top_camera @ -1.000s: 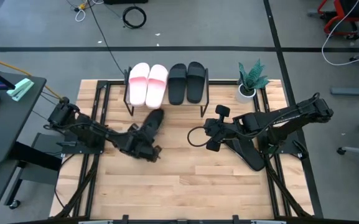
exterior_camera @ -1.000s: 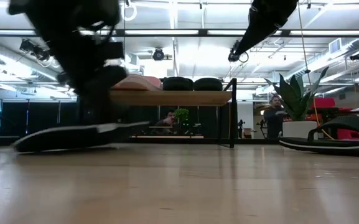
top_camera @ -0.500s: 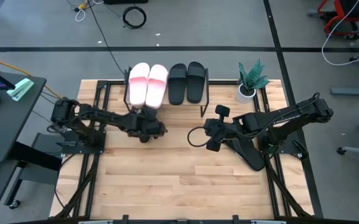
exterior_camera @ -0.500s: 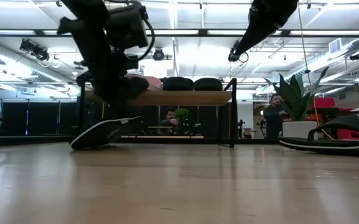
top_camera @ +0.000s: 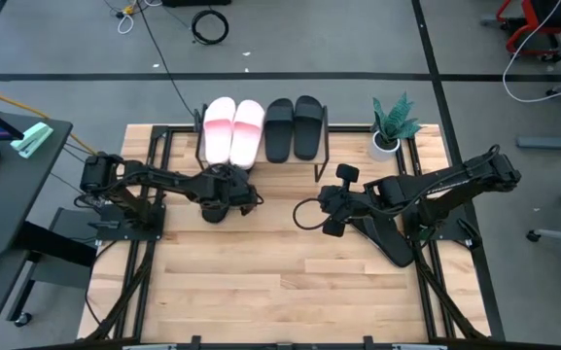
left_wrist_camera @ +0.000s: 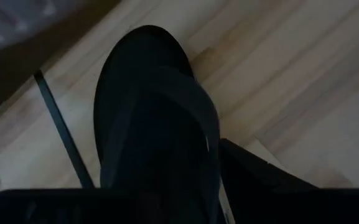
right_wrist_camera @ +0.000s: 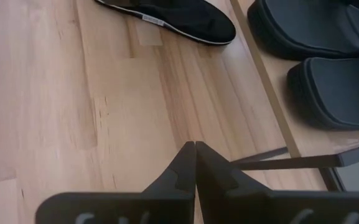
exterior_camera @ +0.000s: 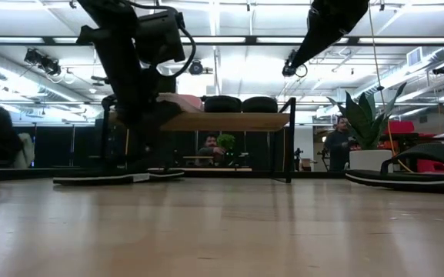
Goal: Pick and place slides into the shelf
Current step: Move the left black slipper under the shelf
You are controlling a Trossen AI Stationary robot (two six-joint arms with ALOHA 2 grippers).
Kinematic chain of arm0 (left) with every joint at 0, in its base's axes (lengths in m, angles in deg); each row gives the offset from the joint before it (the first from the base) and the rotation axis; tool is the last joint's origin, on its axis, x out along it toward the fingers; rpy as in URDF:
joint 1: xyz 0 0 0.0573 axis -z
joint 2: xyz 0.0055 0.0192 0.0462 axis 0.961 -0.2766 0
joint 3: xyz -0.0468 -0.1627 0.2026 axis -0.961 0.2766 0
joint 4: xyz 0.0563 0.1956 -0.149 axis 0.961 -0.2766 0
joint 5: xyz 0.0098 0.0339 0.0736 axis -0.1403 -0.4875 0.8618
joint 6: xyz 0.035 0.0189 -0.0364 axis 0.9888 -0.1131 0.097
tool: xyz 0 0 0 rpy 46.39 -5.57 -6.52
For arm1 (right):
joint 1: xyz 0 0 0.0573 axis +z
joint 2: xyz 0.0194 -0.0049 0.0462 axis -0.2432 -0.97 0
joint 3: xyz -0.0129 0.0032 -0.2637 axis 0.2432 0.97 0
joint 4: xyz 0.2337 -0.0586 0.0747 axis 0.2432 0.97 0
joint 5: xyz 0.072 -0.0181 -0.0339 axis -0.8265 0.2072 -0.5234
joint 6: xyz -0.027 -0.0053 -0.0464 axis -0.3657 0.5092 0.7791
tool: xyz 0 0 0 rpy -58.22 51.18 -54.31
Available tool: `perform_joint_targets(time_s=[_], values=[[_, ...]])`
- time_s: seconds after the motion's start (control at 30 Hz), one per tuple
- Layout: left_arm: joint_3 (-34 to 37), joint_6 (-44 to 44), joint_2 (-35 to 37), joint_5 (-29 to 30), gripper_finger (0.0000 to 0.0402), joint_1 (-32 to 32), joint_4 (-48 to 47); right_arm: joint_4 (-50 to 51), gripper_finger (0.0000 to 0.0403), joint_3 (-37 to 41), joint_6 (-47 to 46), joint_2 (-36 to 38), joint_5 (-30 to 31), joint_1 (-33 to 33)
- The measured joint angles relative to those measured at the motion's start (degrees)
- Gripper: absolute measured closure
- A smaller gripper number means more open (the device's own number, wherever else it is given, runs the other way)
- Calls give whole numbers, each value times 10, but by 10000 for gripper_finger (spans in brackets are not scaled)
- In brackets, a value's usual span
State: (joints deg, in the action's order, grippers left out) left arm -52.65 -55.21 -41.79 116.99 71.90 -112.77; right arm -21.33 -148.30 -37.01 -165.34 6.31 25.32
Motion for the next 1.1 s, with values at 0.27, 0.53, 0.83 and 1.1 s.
perform_joint_targets(time_s=[0.27, 0.53, 0.83, 1.1], values=[[-3, -43, 0, -103, 274, 43, -1, 0, 393, 0, 0, 0, 0, 0], [-3, -138, 9, -98, 345, 144, -129, 0, 393, 0, 3, 0, 0, 0], [-1, -219, 3, -74, 394, 190, -192, -4, 393, 0, 3, 0, 0, 0], [0, -239, -32, -54, 398, 187, -212, -4, 393, 0, -1, 0, 0, 0]])
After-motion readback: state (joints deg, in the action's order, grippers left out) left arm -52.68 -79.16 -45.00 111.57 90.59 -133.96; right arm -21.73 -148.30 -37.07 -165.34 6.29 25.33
